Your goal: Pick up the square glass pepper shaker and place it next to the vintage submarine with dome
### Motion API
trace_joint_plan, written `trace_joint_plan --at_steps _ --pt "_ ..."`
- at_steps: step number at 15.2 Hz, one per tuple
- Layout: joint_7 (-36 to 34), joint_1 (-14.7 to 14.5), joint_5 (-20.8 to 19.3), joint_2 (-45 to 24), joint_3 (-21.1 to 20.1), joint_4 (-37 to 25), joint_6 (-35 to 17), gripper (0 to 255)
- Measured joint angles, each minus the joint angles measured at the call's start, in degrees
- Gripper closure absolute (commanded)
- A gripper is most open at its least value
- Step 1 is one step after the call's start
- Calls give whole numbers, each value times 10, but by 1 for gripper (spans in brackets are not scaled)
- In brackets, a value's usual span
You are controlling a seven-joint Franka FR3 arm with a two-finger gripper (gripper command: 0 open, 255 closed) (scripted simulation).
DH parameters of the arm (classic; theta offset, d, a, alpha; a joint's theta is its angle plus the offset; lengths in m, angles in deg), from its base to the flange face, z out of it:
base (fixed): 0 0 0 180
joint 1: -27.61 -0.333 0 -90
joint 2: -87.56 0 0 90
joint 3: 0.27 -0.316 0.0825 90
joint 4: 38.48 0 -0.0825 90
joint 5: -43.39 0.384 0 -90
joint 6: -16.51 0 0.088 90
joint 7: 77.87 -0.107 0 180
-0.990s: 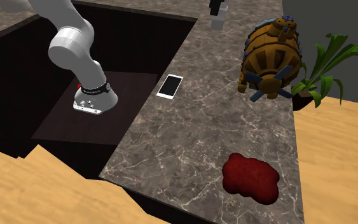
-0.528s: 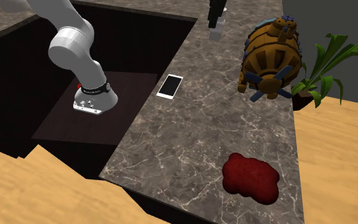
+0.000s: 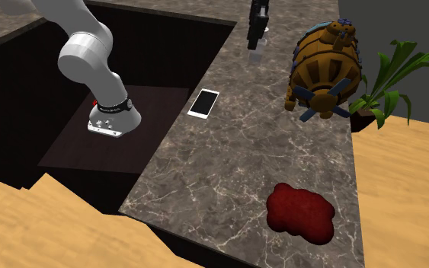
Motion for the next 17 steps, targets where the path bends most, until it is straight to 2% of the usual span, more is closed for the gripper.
trace_joint_plan --at_steps 17 --pt "4 0 2 -12 1 117 -129 255"
